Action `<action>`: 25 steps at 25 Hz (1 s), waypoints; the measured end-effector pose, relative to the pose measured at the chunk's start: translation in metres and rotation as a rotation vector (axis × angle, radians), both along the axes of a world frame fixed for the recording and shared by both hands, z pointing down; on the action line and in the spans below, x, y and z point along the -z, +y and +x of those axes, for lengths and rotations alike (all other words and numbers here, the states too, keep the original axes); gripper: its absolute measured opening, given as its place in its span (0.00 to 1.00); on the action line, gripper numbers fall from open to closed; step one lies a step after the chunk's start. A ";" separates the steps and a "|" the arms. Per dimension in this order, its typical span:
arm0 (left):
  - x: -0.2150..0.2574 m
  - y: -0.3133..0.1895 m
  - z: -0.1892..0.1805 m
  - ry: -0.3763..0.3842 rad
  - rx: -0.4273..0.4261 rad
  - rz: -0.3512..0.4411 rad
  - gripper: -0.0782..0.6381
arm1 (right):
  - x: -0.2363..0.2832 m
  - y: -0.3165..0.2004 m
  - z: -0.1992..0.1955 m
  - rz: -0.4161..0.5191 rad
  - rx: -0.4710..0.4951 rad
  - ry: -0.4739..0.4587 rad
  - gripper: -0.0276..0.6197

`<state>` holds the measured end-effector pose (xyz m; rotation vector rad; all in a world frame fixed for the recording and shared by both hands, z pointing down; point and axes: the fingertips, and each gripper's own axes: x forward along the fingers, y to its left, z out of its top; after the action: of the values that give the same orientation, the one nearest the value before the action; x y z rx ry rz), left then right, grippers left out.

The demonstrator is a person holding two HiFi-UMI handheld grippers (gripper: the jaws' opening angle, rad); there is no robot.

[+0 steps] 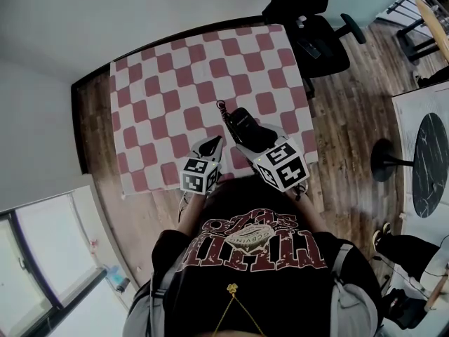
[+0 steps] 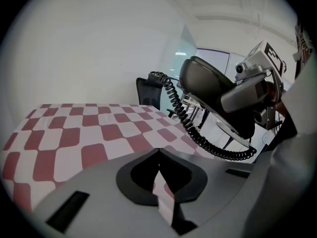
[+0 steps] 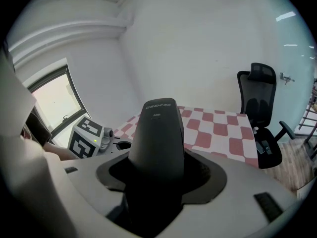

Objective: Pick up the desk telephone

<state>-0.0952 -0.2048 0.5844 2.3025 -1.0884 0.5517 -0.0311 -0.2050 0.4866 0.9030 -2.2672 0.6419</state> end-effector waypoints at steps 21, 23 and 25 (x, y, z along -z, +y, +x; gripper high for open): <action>-0.009 0.010 0.007 -0.005 -0.017 -0.054 0.11 | 0.015 0.010 -0.005 0.017 0.052 0.002 0.49; -0.010 0.008 0.009 0.004 -0.016 -0.050 0.11 | 0.015 0.010 -0.005 0.015 0.053 0.003 0.49; -0.010 0.007 0.009 0.001 -0.018 -0.041 0.11 | 0.015 0.010 -0.005 0.015 0.055 0.006 0.49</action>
<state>-0.0863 -0.1977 0.5943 2.2790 -1.0470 0.5744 -0.0360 -0.1954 0.4718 0.8457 -2.2863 0.5983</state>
